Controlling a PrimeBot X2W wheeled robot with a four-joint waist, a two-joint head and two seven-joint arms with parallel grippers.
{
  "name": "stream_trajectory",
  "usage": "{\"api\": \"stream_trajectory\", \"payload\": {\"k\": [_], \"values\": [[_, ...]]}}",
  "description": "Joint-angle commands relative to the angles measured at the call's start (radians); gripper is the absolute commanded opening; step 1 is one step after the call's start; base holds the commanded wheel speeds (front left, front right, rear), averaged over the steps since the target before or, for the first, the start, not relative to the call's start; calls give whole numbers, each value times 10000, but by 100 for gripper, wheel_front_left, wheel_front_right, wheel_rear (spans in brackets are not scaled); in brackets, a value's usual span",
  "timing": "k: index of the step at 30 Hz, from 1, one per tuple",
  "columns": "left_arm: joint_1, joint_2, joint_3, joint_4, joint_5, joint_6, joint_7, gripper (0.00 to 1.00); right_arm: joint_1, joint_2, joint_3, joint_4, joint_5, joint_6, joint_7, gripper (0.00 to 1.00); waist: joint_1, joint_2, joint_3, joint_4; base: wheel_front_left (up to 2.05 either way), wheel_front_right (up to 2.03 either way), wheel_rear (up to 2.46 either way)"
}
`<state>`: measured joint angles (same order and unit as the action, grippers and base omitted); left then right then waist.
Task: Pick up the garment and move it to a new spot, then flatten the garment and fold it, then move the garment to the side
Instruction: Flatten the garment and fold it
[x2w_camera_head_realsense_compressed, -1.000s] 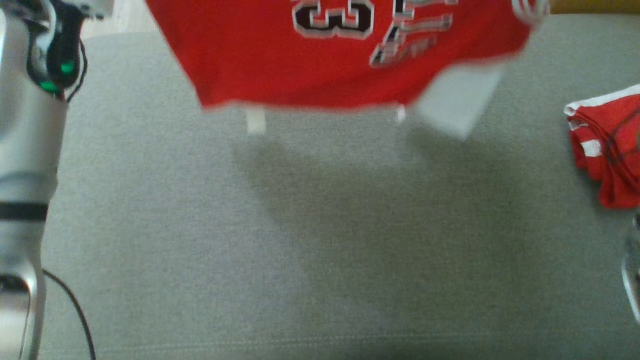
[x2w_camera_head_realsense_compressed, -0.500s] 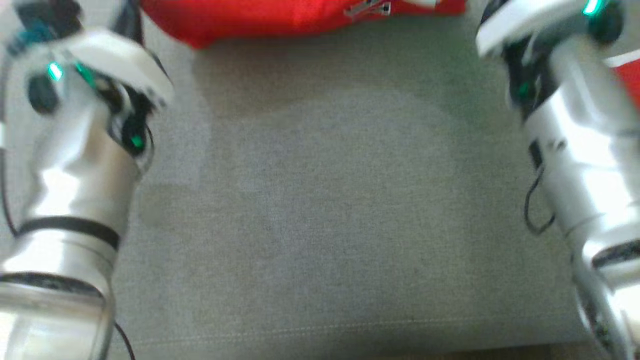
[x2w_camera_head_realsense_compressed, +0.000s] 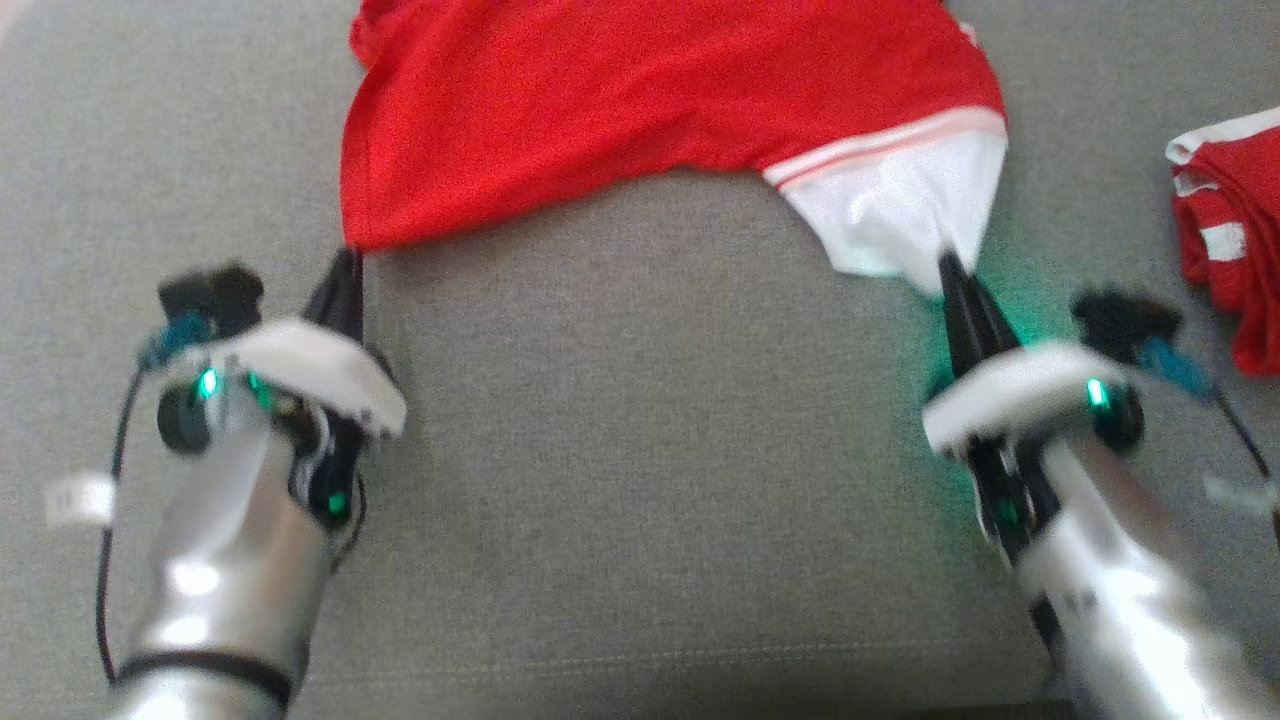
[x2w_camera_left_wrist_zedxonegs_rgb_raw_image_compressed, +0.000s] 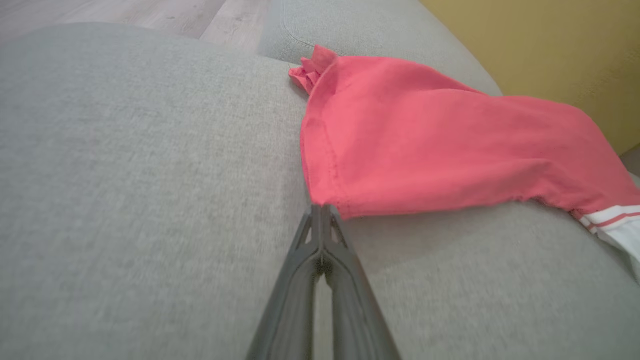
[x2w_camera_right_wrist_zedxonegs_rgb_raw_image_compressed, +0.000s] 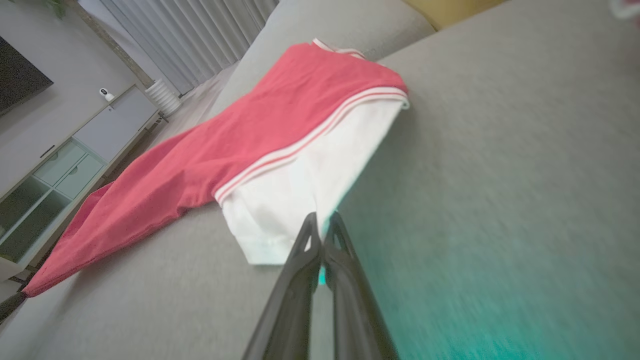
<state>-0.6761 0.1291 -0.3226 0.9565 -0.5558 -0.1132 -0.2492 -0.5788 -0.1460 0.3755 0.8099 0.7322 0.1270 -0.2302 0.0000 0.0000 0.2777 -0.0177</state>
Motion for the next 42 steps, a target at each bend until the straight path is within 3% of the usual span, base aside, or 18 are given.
{"api": "stream_trajectory", "payload": {"k": [1,5,10,18,23,27,33,42], "values": [[529,485,558,-958,222,136,-124,0,886,-245,-58,-878,131,37,17,0,0,0,-320,46,0,0,0],[1788,649,859,-2148,491,330,-125,0,2367,-528,-577,-2016,120,37,567,0,0,0,-661,11,0,0,0],[3822,1047,1153,-4007,557,673,-68,0,4800,-627,-1902,-4531,-357,37,2281,0,0,0,-1172,-43,0,0,0],[6409,1883,1269,-7881,577,1771,1690,0,8391,597,-4286,-9597,-1623,37,6397,0,0,0,-1677,75,0,0,0],[7775,2300,1415,-10037,535,2516,2921,0,9593,925,-5067,-11686,-1740,37,8345,0,0,0,-1844,49,0,0,0],[8535,2494,1429,-11192,508,2944,3701,0,9943,952,-5396,-12154,-1341,37,9050,0,0,0,-1907,38,0,0,0],[8702,2689,1272,-11701,254,3028,4719,0,9485,955,-5568,-11792,-827,37,9737,0,0,0,-1824,73,0,0,0],[7126,3185,1071,-10934,-660,2224,6494,0,7197,957,-5669,-10717,-848,37,10646,0,0,0,-1062,248,0,0,0]]}}
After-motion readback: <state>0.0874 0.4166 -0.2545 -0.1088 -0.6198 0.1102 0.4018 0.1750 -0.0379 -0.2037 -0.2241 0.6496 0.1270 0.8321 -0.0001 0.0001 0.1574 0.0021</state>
